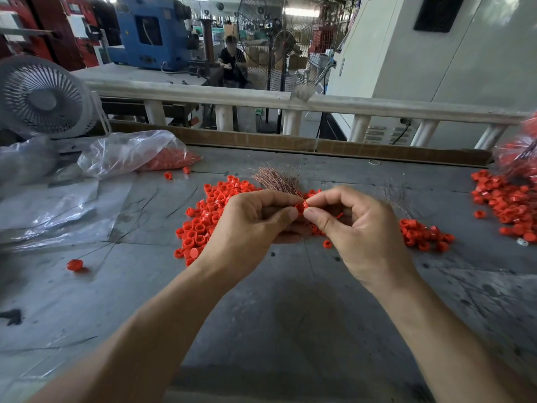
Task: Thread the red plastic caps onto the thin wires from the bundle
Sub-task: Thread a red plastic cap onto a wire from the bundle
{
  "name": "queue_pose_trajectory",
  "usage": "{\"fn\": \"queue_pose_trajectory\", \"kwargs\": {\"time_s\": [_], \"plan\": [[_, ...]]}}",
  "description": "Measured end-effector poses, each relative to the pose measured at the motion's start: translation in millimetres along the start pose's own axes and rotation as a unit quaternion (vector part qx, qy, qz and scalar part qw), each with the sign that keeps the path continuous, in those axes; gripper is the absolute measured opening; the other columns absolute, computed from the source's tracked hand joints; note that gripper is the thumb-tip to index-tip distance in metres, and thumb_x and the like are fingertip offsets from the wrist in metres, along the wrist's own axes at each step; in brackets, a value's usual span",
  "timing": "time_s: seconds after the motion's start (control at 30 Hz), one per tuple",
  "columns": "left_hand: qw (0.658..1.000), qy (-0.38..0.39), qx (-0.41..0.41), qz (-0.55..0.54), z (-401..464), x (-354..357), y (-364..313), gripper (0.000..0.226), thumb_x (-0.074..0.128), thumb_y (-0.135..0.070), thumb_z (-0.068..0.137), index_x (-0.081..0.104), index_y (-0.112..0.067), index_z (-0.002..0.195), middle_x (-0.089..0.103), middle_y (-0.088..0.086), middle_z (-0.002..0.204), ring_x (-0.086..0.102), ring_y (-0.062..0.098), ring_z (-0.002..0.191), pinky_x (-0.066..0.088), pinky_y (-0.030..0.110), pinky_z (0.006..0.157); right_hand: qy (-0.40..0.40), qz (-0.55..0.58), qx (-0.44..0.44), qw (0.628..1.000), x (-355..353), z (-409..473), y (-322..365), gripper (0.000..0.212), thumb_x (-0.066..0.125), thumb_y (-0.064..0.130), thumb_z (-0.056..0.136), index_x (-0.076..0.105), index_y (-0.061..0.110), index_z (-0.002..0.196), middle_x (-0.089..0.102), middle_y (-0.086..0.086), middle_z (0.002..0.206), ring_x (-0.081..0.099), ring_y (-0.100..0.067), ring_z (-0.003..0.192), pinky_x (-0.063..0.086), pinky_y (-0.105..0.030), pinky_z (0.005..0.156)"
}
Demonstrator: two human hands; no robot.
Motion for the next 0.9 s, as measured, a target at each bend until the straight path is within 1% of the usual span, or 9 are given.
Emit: {"fn": "queue_pose_trajectory", "kwargs": {"time_s": [0.23, 0.37, 0.53, 0.67, 0.73, 0.9], "plan": [[1.0, -0.004, 0.001, -0.001, 0, -1, -2, 0.019, 0.06, 0.001, 0.098, 0.07, -0.003, 0.113, 0.078, 0.015, 0.094, 0.077, 0.025, 0.09, 0.063, 0.032, 0.08, 0.003, 0.014, 0.003, 1.0, 2, 0, -2, 0.02, 0.078, 0.013, 0.089, 0.075, 0.033, 0.09, 0.075, 0.015, 0.083, 0.071, -0.008, 0.079, 0.056, -0.028, 0.067], [1.0, 0.0, 0.001, 0.011, 0, -1, -1, 0.018, 0.06, 0.0, 0.098, 0.071, -0.006, 0.112, 0.079, 0.013, 0.094, 0.077, 0.024, 0.091, 0.063, 0.033, 0.081, 0.001, 0.012, 0.001, 1.0, 2, 1, -1, 0.016, 0.078, 0.014, 0.089, 0.076, 0.03, 0.091, 0.075, 0.014, 0.083, 0.072, -0.009, 0.08, 0.054, -0.025, 0.068], [1.0, 0.0, 0.001, 0.011, 1, -2, 0, 0.018, 0.06, 0.0, 0.099, 0.071, -0.006, 0.111, 0.079, 0.014, 0.094, 0.077, 0.025, 0.091, 0.063, 0.033, 0.08, -0.009, -0.024, -0.017, 1.0, 1, 0, 4, 0.01, 0.08, 0.016, 0.088, 0.077, 0.025, 0.09, 0.074, 0.017, 0.083, 0.071, -0.008, 0.081, 0.055, -0.022, 0.068], [1.0, -0.003, 0.002, 0.015, 2, 0, 1, 0.018, 0.06, 0.002, 0.098, 0.072, -0.007, 0.109, 0.078, 0.016, 0.094, 0.077, 0.026, 0.09, 0.063, 0.032, 0.079, -0.014, -0.089, -0.072, 0.993, 0, 0, 17, 0.007, 0.081, 0.014, 0.086, 0.078, 0.017, 0.091, 0.073, 0.01, 0.084, 0.069, -0.009, 0.083, 0.055, -0.024, 0.071], [1.0, -0.006, 0.002, 0.018, 2, -1, 1, 0.018, 0.06, 0.002, 0.098, 0.072, -0.007, 0.109, 0.078, 0.016, 0.094, 0.077, 0.026, 0.09, 0.063, 0.031, 0.079, -0.016, -0.114, -0.104, 0.988, -1, -1, 24, 0.008, 0.082, 0.011, 0.084, 0.078, 0.013, 0.09, 0.072, 0.007, 0.085, 0.068, -0.009, 0.085, 0.054, -0.022, 0.074], [0.999, -0.011, 0.008, 0.03, 2, -2, 1, 0.019, 0.059, 0.004, 0.098, 0.072, -0.006, 0.109, 0.078, 0.016, 0.093, 0.077, 0.025, 0.088, 0.063, 0.03, 0.078, -0.006, -0.133, -0.139, 0.981, 3, -1, 30, 0.008, 0.083, 0.006, 0.082, 0.079, 0.01, 0.087, 0.071, 0.003, 0.084, 0.067, -0.011, 0.083, 0.052, -0.023, 0.075]]}}
Point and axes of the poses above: each hand's wrist, its own z-axis towards the middle knuckle, its own x-axis out of the palm, y = z × x, the point moved 10 cm from there along z, towards the middle knuckle
